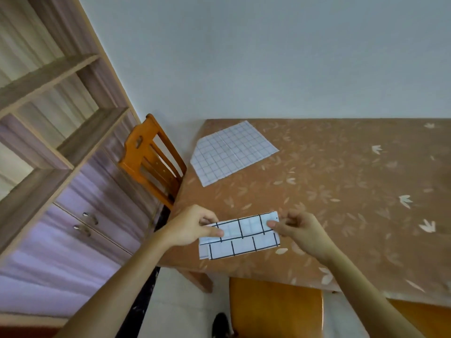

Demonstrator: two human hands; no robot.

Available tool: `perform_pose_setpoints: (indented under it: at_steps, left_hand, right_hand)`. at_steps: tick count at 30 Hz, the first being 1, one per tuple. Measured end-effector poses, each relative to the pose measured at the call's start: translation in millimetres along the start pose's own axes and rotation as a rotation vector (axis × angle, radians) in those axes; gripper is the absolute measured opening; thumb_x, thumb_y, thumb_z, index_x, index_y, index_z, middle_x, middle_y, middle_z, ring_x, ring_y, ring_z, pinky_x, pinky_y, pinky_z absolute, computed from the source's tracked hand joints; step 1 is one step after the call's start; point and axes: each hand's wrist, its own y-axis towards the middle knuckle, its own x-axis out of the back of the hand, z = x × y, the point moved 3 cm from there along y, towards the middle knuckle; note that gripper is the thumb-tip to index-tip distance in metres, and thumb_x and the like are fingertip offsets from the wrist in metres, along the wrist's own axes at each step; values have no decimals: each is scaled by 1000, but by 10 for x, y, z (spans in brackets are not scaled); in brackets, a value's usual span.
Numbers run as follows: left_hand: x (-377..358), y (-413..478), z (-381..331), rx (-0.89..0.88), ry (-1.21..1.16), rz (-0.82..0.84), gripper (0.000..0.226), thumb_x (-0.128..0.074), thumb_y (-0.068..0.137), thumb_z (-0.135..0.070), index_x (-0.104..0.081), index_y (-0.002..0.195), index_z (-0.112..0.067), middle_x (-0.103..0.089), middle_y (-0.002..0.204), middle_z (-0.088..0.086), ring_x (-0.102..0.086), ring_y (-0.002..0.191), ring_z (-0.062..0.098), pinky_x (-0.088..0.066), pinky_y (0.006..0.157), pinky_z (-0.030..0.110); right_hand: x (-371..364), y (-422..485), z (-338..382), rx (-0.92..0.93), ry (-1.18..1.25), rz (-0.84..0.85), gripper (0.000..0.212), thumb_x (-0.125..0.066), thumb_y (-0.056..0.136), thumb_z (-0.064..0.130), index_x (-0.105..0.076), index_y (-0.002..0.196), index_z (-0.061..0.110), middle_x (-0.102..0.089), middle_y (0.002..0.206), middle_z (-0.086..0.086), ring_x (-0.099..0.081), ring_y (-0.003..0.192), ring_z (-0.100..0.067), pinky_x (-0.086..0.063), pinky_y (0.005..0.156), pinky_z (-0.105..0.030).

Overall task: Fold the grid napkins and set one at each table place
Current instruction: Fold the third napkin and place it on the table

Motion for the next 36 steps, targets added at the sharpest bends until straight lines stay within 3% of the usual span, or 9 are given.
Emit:
perform_pose_setpoints:
  at_steps: [4, 7, 9, 11, 14, 19, 24, 30, 36]
  left_hand:
    - [-210, 387, 413, 39, -39, 121, 17, -82, 80, -40, -78, 85, -25, -78, 94, -10, -71, 95, 1, -55, 91, 29]
    - [-364, 710, 674, 52, -63, 195, 26, -83, 80, -39, -78, 92, -16, -78, 93, -9, -69, 88, -6, -50, 82, 19]
    - [-457, 925, 863, 63, -78, 210, 28, -83, 80, -38, -79, 94, -14, -78, 93, -8, -69, 89, -3, -51, 82, 19]
    - [-566, 1122, 1090, 85, -100, 208, 22, -83, 83, -30, -79, 92, -10, -79, 87, -2, -72, 80, 5, -53, 73, 22]
    - [-789, 1367, 1380, 160, -194, 222, 12, -79, 87, -12, -75, 86, -2, -77, 75, 14, -69, 60, 18, -54, 56, 29]
    - [-1102, 1746, 1506, 148, -78, 114, 19, -72, 92, -15, -72, 75, -22, -74, 71, -6, -67, 60, 4, -49, 58, 13]
    - [-1264, 1933, 1426, -137, 228, -275, 3, -68, 91, -22, -68, 88, -24, -66, 82, -9, -62, 73, 9, -53, 62, 29]
    - [-1700, 1859, 1268, -560, 448, -152, 40, -76, 81, 0, -70, 118, -12, -65, 119, 6, -61, 113, 25, -54, 95, 36]
    - [-1726, 1791, 1491, -672, 557, -99, 48, -77, 75, 3, -70, 118, -18, -64, 122, 10, -60, 103, 26, -54, 89, 34]
  right_hand:
    - [-195, 128, -435, -151, 25, 56, 37, -77, 78, 55, -72, 97, 24, -67, 90, -21, -68, 87, -32, -55, 86, -45]
    - [-317, 261, -713, -242, 36, 12, 57, -72, 81, 61, -71, 92, 5, -64, 91, -32, -64, 81, -38, -51, 78, -41]
    - [-325, 358, -885, -335, 28, -88, 30, -77, 85, 38, -75, 66, 15, -68, 65, -12, -62, 65, -13, -49, 68, -25]
    - [-298, 415, -1075, -388, 26, -178, 40, -79, 84, 17, -66, 46, 24, -56, 47, 11, -51, 51, 2, -46, 60, -17]
    - [-184, 378, -1447, -510, -6, -333, 34, -85, 76, 20, -64, 50, 21, -58, 49, 12, -54, 50, -1, -49, 61, -25]
    - [25, 420, -1850, -623, -106, -516, 33, -83, 79, 28, -61, 59, 13, -53, 54, 5, -50, 56, -12, -42, 54, -19]
    - [-45, 614, -2082, -652, -290, -459, 31, -79, 81, 34, -69, 75, 5, -64, 66, -15, -59, 61, -27, -49, 59, -37]
    - [-480, 796, -2006, -573, -343, -423, 10, -76, 83, 30, -68, 78, 34, -62, 64, 6, -57, 62, -8, -41, 55, -11]
    - [-814, 787, -2005, -238, -932, -408, 49, -72, 85, 14, -55, 130, 13, -57, 132, -11, -57, 117, -33, -54, 92, -43]
